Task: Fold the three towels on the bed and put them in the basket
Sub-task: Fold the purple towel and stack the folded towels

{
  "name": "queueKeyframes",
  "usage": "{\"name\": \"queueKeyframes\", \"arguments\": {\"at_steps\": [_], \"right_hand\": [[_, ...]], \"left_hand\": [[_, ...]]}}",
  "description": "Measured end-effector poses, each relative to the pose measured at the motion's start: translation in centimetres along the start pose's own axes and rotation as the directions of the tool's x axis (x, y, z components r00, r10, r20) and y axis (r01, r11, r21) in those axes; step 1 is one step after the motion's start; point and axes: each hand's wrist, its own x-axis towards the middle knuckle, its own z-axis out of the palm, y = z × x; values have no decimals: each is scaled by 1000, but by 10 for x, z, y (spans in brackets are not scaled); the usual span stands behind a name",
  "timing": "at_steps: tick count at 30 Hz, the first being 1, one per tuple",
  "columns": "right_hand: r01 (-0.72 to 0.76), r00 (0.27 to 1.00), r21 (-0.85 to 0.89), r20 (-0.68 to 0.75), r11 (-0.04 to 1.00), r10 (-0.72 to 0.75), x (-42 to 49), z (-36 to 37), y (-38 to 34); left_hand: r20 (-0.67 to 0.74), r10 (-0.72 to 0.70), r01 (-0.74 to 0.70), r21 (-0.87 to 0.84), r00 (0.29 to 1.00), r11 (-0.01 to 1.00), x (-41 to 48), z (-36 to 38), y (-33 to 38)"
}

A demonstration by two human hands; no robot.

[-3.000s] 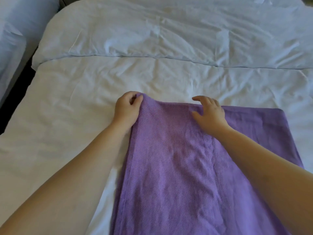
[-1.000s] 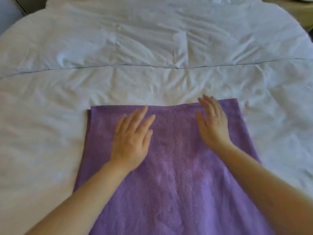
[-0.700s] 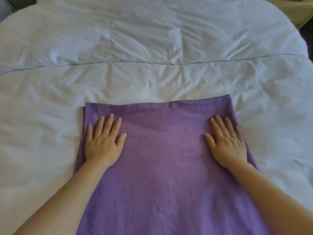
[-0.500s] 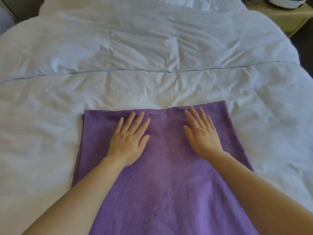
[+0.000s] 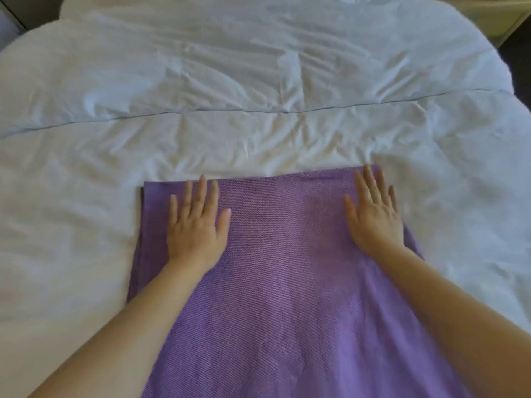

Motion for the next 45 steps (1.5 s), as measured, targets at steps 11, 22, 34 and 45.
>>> {"name": "queueKeyframes", "arguments": {"at_steps": [11,22,34,45], "right_hand": [[-97,978,-220,160,971,134,-141,-7,61],[97,967,-173,249,980,-52,-274,9,34],[144,955,-64,272,988,-121,-408,8,12],[-211,914,-221,302,952,272,-522,-36,138]], "left_hand": [[185,-125,95,161,975,982,-129,10,-9],[177,107,-118,54,978,991,-263,20,14],[188,217,-214,-33,958,976,-400,19,57],[268,-201,191,64,942,979,-515,0,-11]]}}
